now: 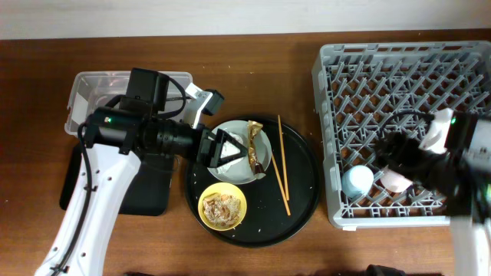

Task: Sort waste into correct bins and load items into the dishwasher rack
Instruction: 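Place the pink cup into the dish rack with the right gripper, then grasp the yellow bowl rim with the left gripper, then tip the yellow bowl's food scraps onto the black tray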

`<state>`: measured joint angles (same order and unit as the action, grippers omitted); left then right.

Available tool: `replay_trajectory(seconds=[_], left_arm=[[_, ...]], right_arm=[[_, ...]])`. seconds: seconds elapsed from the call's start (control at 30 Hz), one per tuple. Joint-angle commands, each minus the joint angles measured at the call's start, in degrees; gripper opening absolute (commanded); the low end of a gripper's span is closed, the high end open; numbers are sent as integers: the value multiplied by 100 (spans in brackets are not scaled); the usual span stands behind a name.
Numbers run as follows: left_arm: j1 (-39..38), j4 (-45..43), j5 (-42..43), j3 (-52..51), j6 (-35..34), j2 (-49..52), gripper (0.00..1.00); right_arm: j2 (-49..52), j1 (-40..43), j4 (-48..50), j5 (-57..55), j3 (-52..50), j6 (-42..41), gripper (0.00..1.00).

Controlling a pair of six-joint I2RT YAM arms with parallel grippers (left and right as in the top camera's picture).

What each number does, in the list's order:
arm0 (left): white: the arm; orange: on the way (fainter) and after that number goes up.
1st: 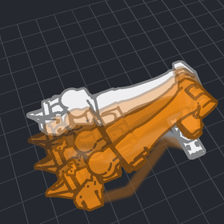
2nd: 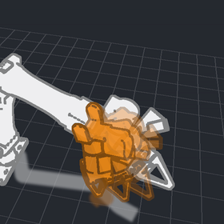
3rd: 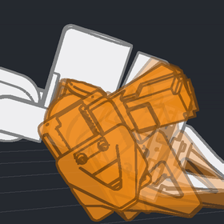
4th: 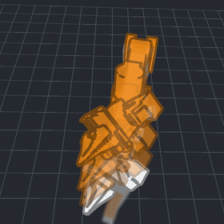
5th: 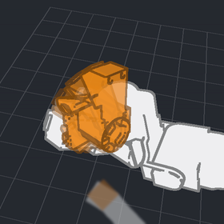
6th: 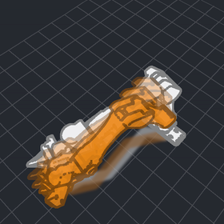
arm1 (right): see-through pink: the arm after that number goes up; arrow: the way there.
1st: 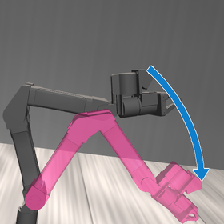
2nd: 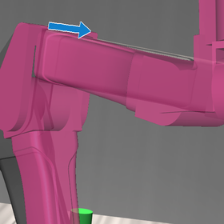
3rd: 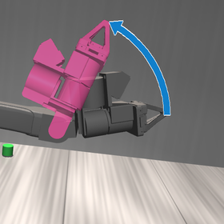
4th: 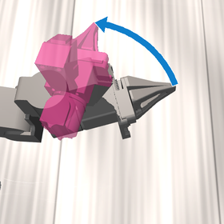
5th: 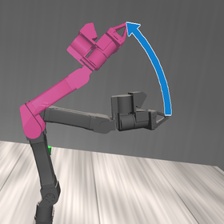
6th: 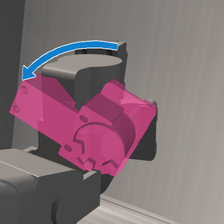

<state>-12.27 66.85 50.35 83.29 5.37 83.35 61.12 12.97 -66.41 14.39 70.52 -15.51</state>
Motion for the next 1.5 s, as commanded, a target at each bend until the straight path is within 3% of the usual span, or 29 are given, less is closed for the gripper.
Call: replay_trajectory(seconds=[0.0,0.03,0.1,0.17,0.27,0.33,0.4,0.6,0.67,0.73,0.77,0.8,0.93,1.0,1.07,1.17,1.2,1.3,1.37,1.47], left_arm=[[-317,20,-1484,55,-105,-72,83],[-573,173,-2791,55,-708,-72,83],[-1045,645,-4087,-50,-1484,-72,81],[-1563,601,-4144,-487,-1888,-70,78],[-2374,-348,-4446,-1711,-2702,-66,69],[-2859,-1303,-5110,-2527,-3272,-66,56],[-3274,-2098,-5486,-3040,-3335,-39,54],[-3757,-2479,-5600,-3150,-3401,708,51],[-3759,-2594,-5650,-3150,-3403,964,32],[-3759,-2660,-5812,-3117,-3403,964,20],[-3759,-2647,-5816,-3071,-3401,964,5],[-3759,-2601,-5814,-3014,-3403,946,1],[-3617,-1843,-5807,-2610,-3410,518,1],[-3244,-1357,-5604,-2483,-3405,-92,0],[-2277,-1010,-5112,-2483,-3300,-876,1],[-470,-966,-3432,-2483,-2111,-1469,1],[612,-885,-2455,-2485,-1427,-1530,1],[3010,-765,-358,-2485,109,-1062,1],[3856,-793,813,-2485,1075,-496,1],[4559,-911,2273,-2485,1902,675,0]], right_arm=[[-629,-1084,114,297,92,175,87],[-723,-1478,177,297,92,153,86],[-728,-1810,195,299,92,153,87],[-623,-1858,195,297,92,153,89],[-382,-1858,188,299,92,153,92],[-179,-1858,151,304,92,153,93],[-48,-1858,125,304,92,151,93],[44,-1858,59,302,92,153,93],[44,-1858,39,302,92,153,93],[44,-1858,35,302,92,155,93],[44,-1858,24,299,92,153,93],[44,-1858,13,302,92,155,93],[44,-1858,-26,299,92,155,93],[44,-1858,-26,299,92,155,94],[44,-1858,-24,302,92,153,93],[44,-1858,-26,302,92,153,93],[44,-1858,-28,302,92,153,94],[44,-1858,-24,302,92,153,94],[44,-1858,-24,302,92,153,94],[44,-1858,-26,302,92,153,94]])
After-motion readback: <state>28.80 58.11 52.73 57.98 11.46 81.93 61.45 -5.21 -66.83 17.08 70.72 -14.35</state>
